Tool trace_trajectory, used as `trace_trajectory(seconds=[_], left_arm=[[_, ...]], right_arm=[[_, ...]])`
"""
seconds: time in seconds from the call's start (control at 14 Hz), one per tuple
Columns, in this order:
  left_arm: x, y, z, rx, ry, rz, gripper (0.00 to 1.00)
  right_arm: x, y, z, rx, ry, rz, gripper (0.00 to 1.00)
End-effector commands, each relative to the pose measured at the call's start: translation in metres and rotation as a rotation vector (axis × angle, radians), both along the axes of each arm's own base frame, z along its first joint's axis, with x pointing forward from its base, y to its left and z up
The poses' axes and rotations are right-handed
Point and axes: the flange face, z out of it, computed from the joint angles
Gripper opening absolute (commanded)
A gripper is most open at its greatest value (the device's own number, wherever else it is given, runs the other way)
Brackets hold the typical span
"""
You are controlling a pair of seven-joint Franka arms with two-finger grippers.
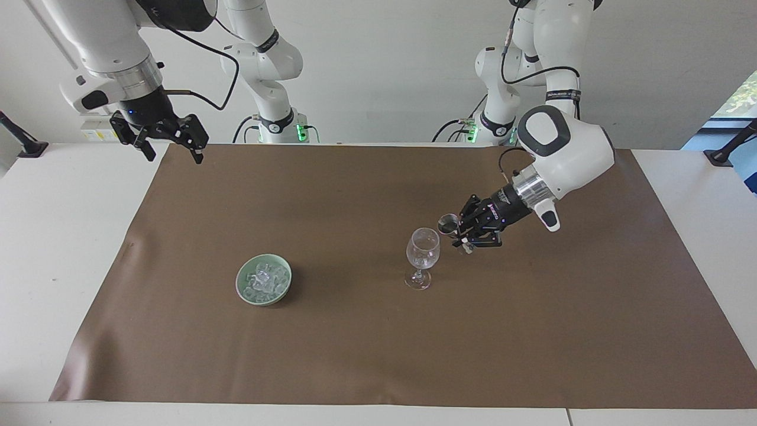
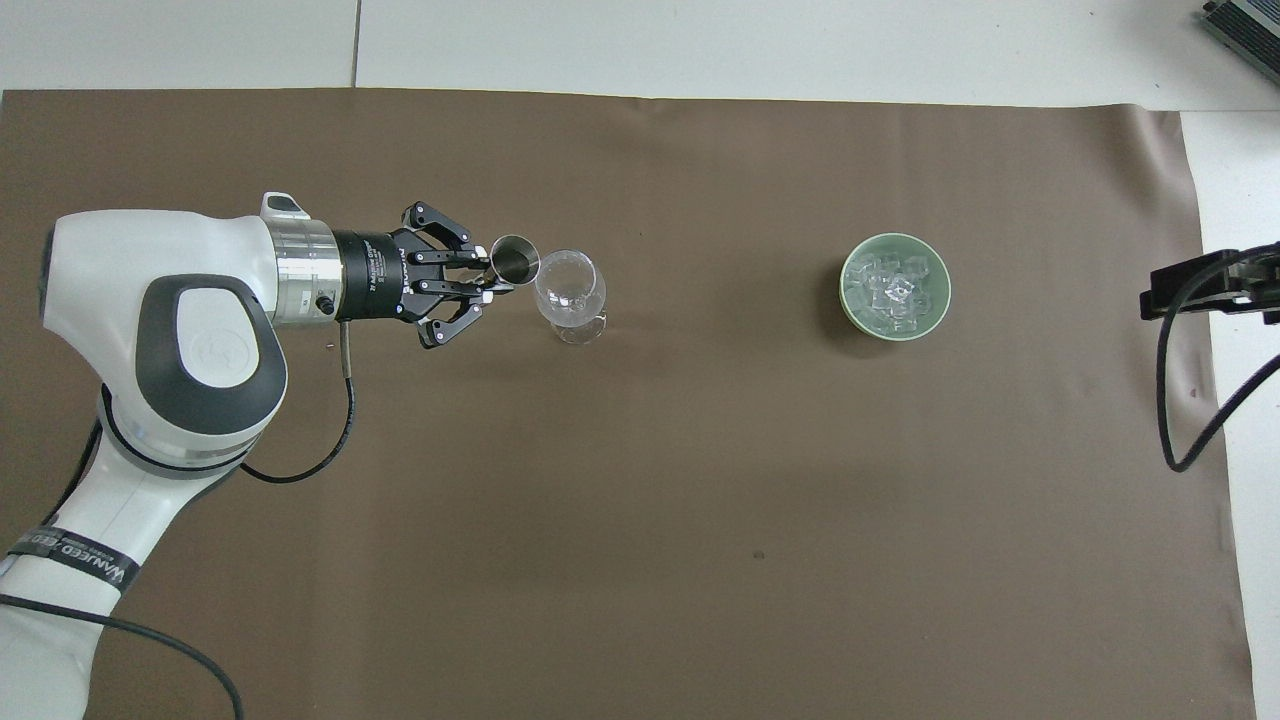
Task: Pour wine and add ice with both arms
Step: 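Carry the silver cup with the left gripper over the clear glass, then tilt the silver cup with the left gripper to pour into the glass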
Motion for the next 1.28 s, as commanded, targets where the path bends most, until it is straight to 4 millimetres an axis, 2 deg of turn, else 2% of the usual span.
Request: trace_trajectory(seconds=[0.0,0.43,0.57,0.78,0.86,1.21], left_arm=[[0.001,-0.004,0.012,0.042,-0.030,0.020,0.00],[0.002,-0.011,0.017,0.117,-0.062,0.024,0.00],[0.000,-0.020,0.018,0.134,-0.070,0.015,0.00],[-0.001,-0.021,0.019,0.154,-0.080,0.010,0.00],[-0.004,-0.028,0.018,0.156,-0.079,-0.002,0.00],[-0.006,-0.035,0.023,0.209,-0.116,-0.029,0.00]], right_arm=[[-0.004,-0.001,0.000,0.013,-0.002,0.019,1.00],[-0.004,-0.001,0.000,0.013,-0.002,0.019,1.00],[-0.004,-0.001,0.000,0.013,-0.002,0.019,1.00],[-0.004,-0.001,0.000,0.013,-0.002,0.019,1.00],[-0.004,-0.001,0.000,0.013,-0.002,0.019,1.00],[-0.004,-0.001,0.000,0.013,-0.002,0.019,1.00]])
